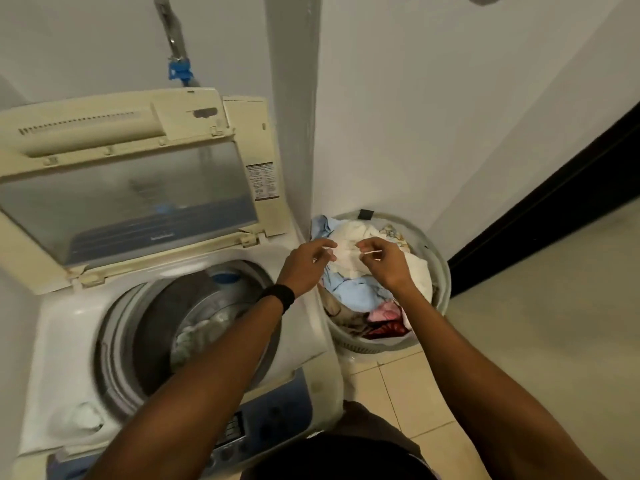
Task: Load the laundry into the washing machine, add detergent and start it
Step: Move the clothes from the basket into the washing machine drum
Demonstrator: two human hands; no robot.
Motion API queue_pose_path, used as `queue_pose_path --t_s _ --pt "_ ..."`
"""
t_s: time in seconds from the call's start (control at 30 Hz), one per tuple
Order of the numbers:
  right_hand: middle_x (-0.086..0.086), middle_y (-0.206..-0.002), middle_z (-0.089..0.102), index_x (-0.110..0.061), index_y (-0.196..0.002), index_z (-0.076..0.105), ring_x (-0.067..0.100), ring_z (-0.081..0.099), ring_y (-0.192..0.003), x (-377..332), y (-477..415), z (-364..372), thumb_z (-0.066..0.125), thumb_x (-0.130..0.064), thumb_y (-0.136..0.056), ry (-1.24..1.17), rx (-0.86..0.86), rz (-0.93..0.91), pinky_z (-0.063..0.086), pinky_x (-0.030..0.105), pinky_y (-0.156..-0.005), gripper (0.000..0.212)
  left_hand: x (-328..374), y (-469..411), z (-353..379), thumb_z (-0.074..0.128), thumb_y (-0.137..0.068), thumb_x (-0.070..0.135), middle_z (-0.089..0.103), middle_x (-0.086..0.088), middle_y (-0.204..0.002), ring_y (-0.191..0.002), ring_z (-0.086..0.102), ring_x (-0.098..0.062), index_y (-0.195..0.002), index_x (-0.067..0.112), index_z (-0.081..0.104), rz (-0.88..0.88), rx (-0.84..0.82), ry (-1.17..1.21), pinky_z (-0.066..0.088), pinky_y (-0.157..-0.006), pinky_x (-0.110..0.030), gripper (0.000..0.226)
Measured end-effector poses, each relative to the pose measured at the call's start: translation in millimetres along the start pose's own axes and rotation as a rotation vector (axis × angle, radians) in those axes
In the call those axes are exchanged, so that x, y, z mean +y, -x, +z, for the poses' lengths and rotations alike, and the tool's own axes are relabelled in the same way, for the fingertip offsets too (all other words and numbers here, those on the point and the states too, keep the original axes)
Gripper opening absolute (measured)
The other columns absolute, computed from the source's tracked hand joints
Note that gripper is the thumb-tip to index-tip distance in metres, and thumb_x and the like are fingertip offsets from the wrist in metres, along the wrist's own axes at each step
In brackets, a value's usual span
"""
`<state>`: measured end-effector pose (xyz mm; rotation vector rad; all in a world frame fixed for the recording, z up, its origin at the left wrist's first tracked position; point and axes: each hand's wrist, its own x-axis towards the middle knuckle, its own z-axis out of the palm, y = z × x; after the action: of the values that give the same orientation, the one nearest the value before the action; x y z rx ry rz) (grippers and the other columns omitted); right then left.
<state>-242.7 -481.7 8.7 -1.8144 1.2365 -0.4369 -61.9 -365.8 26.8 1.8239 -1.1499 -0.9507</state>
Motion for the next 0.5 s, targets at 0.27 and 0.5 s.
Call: queue_pose_path --t_s 0.27,0.5 --pt "0.012 -0.144 0.047 -0.027 -0.140 0.053 0.036 0.048 -0.132 98 -10 -56 0.076 -0.015 -0.082 0.627 -0.225 0.169 0.045 0.046 -0.106 0.064 21 -31 56 0.051 -0.104 0.013 0.078 0.004 -0.098 -0.102 0.070 -0.014 -0.117 0.022 0.071 -0.023 -0.035 -0.012 0.056 -0.096 -0.039 0.025" --pt "0.003 -0.094 0.068 -0.016 -0.096 0.072 0.026 0.064 -0.092 82 -18 -72 0.064 -0.022 -0.097 0.396 -0.012 -0.075 0.042 0.032 -0.074 0.010 31 -38 81 0.064 -0.099 0.021 0.073 0.008 -0.101 -0.100 0.067 -0.009 -0.123 0.026 0.067 0.030 -0.089 -0.108 0.056 -0.094 -0.038 0.025"
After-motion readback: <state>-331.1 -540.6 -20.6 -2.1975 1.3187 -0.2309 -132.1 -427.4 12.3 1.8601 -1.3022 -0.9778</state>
